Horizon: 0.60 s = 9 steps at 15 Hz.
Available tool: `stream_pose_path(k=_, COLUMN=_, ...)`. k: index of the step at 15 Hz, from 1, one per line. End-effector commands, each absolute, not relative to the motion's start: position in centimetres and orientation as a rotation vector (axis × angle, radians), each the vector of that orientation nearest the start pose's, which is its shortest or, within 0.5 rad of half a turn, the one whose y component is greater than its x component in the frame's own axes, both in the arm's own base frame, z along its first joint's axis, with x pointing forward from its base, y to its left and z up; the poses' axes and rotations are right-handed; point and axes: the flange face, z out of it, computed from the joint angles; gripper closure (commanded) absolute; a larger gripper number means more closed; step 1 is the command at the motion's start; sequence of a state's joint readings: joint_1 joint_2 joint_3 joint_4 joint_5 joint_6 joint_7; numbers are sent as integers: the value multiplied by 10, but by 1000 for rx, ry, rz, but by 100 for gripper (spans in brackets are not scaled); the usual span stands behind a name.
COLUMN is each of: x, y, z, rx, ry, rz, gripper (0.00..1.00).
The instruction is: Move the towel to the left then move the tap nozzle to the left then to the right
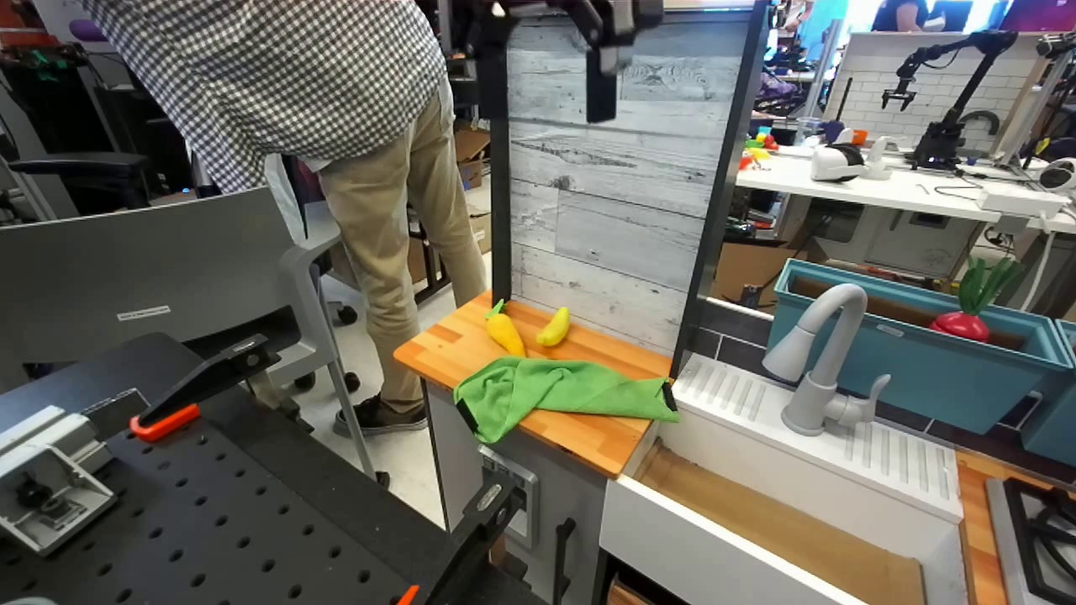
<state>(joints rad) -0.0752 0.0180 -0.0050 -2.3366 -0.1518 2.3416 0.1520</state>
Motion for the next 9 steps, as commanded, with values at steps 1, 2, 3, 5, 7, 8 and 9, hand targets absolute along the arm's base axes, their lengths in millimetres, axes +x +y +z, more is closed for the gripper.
stream_pose_path(k=1, x=549, y=-63, z=283, rx=-3257, ry=279, rz=33, gripper=0)
stream_pose_path(k=2, x=560, y=-67, z=269, rx=-3248, ry=292, rz=59, gripper=0)
stream_pose_path(k=3, x=569, y=-70, z=257, rx=-3242, ry=295, rz=75, gripper=0)
stream_pose_path(k=5, x=586, y=-75, z=232, rx=-3215, ry=300, rz=110, gripper=0)
stream_pose_path(k=7, x=601, y=-78, z=206, rx=-3195, ry=318, rz=128, gripper=0)
stream_pose_path(k=8, x=607, y=-78, z=192, rx=-3181, ry=332, rz=135, gripper=0)
stream_pose_path(k=9, x=613, y=-78, z=180, rx=-3166, ry=336, rz=148, gripper=0)
